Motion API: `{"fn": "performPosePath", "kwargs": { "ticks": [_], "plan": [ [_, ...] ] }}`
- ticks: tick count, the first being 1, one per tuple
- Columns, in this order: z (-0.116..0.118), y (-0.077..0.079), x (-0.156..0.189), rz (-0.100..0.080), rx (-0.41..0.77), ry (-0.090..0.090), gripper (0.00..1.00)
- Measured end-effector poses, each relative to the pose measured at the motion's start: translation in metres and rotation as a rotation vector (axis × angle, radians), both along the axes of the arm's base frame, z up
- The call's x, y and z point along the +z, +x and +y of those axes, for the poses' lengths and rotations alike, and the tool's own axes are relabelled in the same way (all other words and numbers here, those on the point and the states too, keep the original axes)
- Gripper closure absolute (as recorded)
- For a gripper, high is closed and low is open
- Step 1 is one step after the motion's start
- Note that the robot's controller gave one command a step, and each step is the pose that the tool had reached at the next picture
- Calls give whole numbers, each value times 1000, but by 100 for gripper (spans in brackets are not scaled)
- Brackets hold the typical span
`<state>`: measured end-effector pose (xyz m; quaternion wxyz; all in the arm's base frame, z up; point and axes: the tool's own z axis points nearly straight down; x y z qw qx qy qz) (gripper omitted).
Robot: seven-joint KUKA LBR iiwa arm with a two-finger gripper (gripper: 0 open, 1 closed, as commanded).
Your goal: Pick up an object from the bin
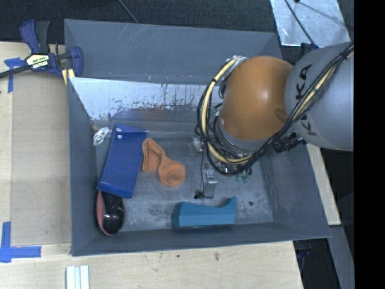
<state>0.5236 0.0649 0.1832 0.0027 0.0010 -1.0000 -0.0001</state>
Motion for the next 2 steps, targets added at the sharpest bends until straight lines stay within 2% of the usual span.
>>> {"fn": "performPosePath", "kwargs": {
  "ticks": [1,2],
  "plan": [
    [0,2,4,-9,-2,1,0],
    [25,15,-42,-16,22,0,0]
  ]
}}
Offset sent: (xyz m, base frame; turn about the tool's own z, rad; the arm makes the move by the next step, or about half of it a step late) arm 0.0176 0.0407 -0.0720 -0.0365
